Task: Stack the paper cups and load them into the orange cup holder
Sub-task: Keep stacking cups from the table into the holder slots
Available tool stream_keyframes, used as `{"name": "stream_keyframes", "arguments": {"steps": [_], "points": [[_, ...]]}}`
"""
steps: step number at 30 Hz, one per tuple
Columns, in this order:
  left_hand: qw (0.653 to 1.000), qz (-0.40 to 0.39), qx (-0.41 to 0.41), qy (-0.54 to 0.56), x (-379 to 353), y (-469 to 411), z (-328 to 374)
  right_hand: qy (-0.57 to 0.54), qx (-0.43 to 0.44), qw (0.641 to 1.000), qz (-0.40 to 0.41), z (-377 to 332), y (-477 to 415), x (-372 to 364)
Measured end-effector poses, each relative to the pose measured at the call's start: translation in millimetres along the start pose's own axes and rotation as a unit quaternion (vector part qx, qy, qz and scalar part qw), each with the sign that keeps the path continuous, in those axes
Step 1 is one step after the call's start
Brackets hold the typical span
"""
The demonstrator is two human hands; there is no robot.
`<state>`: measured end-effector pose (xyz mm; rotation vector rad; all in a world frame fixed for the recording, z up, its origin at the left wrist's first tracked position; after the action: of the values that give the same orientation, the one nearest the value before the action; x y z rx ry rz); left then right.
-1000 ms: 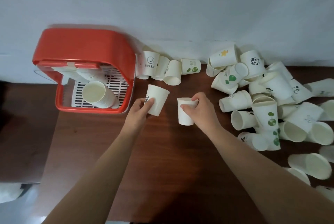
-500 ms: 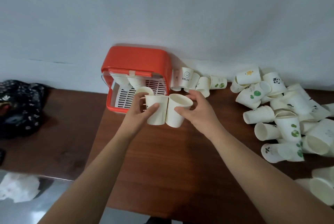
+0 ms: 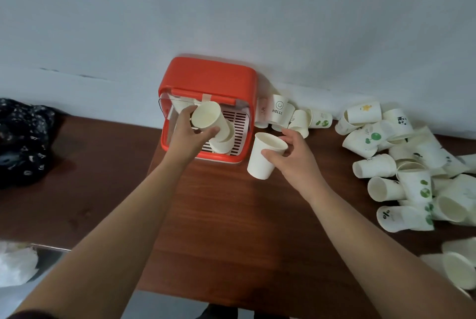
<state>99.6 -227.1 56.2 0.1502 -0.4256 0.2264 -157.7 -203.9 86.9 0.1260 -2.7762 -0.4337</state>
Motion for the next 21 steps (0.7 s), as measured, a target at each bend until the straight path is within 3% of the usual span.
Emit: {"name": "stream_keyframes", "arguments": {"steps": [8, 17, 21], "points": [[0.968, -0.108, -0.032, -0.224, -24.3, -18.4, -37.1, 0.021, -0.013, 1.000, 0.018, 1.6, -6.9, -7.7], [0.977, -0.182, 0.004, -0.108, -8.7, -19.2, -54.5, 0.012, 0.081, 0.996, 0.030, -40.2, -52.7, -59.0], [0.982, -0.171, 0.028, -0.074, -2.4, -17.0, -62.4, 0.013, 0.106, 0.993, 0.044, -37.0, -61.3, -81.8]]}}
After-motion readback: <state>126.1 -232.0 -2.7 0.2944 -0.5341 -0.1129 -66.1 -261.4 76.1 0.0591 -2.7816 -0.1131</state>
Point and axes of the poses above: each hand's wrist, its own y-axis away from the middle knuckle, its own x-axis out of the back of the hand, z = x × y, the point moved 1 cm from there along -y, towards the middle knuckle, and after that the axes turned 2 degrees about -y, right-handed, at the moved point
